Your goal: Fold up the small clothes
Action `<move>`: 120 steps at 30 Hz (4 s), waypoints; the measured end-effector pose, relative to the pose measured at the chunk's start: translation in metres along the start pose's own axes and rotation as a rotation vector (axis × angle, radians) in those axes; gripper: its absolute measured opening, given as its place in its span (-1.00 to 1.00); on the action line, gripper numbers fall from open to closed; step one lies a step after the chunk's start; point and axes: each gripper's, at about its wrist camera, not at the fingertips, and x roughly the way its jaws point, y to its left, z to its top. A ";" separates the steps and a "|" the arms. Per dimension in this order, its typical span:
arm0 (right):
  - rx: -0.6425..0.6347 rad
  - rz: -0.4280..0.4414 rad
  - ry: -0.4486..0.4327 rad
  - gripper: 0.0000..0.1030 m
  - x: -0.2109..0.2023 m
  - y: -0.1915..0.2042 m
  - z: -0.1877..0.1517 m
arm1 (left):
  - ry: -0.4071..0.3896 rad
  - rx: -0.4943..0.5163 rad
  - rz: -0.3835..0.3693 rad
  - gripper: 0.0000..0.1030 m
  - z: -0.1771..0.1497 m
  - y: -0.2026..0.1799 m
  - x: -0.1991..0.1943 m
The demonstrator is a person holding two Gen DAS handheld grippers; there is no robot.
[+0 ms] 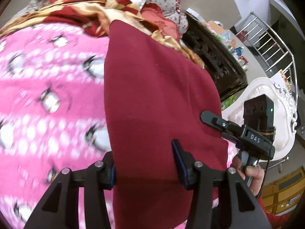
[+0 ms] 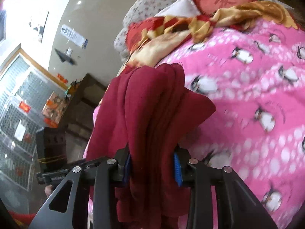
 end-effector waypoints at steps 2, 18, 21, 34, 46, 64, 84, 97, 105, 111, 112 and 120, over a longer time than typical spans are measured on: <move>-0.016 -0.017 0.033 -0.03 0.009 0.004 -0.012 | 0.022 -0.004 0.047 0.00 -0.015 0.004 0.001; -0.306 -0.118 0.047 -0.10 -0.002 0.086 -0.056 | -0.164 0.057 0.279 0.67 -0.047 -0.002 -0.022; -0.363 -0.216 0.134 -0.26 0.022 0.085 -0.081 | -0.200 0.086 0.322 0.70 -0.048 -0.006 -0.030; -0.384 -0.307 0.007 0.06 -0.013 0.098 -0.090 | -0.319 0.151 0.424 0.70 -0.053 -0.033 -0.050; -0.411 -0.444 -0.074 0.23 -0.020 0.116 -0.088 | -0.380 0.149 0.458 0.70 -0.056 -0.042 -0.064; -0.386 -0.432 -0.063 0.23 -0.012 0.115 -0.087 | -0.379 0.151 0.477 0.70 -0.055 -0.040 -0.065; -0.369 -0.426 -0.050 0.23 -0.007 0.111 -0.084 | -0.369 0.146 0.481 0.70 -0.055 -0.034 -0.062; -0.360 -0.428 -0.038 0.23 -0.001 0.107 -0.083 | -0.360 0.148 0.479 0.70 -0.054 -0.033 -0.058; -0.351 -0.429 -0.019 0.23 0.005 0.103 -0.082 | -0.353 0.143 0.479 0.70 -0.053 -0.029 -0.054; -0.347 -0.428 -0.018 0.23 0.006 0.102 -0.082 | -0.352 0.143 0.479 0.70 -0.053 -0.027 -0.052; -0.348 -0.428 -0.018 0.23 0.005 0.102 -0.082 | -0.353 0.145 0.479 0.70 -0.053 -0.028 -0.052; -0.341 -0.426 -0.007 0.23 0.011 0.099 -0.081 | -0.349 0.161 0.485 0.70 -0.050 -0.021 -0.047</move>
